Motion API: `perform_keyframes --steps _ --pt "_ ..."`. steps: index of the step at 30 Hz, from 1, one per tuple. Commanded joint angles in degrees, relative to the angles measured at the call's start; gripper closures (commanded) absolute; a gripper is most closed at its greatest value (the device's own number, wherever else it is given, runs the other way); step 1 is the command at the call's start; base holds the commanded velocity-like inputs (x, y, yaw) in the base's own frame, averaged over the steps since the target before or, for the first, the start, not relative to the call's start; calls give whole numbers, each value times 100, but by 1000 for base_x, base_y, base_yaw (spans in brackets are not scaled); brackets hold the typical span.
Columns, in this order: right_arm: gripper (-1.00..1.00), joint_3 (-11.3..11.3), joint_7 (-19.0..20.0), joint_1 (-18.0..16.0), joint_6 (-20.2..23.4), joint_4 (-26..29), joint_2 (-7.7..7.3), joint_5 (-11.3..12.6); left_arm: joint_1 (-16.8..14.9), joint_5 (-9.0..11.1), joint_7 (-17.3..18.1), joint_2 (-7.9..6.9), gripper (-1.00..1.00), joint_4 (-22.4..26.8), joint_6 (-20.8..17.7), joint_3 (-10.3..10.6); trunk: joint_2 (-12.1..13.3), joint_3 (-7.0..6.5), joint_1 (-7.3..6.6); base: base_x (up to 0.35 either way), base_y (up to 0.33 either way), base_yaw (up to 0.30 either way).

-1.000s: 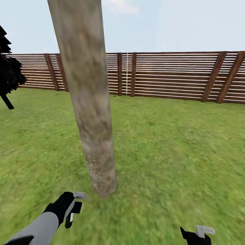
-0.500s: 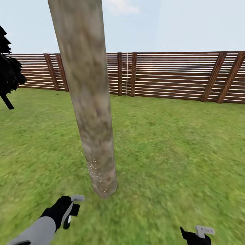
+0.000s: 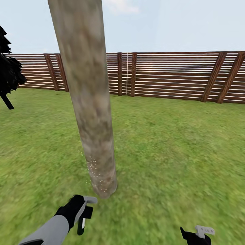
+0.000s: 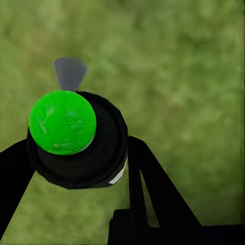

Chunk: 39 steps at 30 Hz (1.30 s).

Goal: In the garden, pick up the pesticide atomizer on the floor and spray pesticide onto both trees until each tree trunk is fully covered.

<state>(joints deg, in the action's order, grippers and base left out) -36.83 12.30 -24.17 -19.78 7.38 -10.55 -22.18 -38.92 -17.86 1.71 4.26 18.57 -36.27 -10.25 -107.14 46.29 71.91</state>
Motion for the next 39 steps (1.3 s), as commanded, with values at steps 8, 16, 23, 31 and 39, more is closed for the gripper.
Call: perform_keyframes --steps 8,16,23,31,39 --pt "-100 0 0 0 0 0 0 -4 281 -18 -2 28 100 -7 911 6 0 0 0 7 0 0" --pt "-100 0 0 0 0 0 1 1 309 -23 -33 9 100 -123 951 -8 0 0 0 224 -149 0" --pt "-100 0 16 0 0 0 18 -3 343 0 -41 -8 100 -267 974 -55 0 0 0 65 -223 0" --pt "-100 0 16 0 0 8 26 4 413 -6 -90 -3 100 -250 973 -65 0 33 0 -197 -238 178" --pt "-100 0 10 0 3 18 -17 -5 411 2 -92 18 100 -147 972 -93 0 42 0 -127 -237 40"
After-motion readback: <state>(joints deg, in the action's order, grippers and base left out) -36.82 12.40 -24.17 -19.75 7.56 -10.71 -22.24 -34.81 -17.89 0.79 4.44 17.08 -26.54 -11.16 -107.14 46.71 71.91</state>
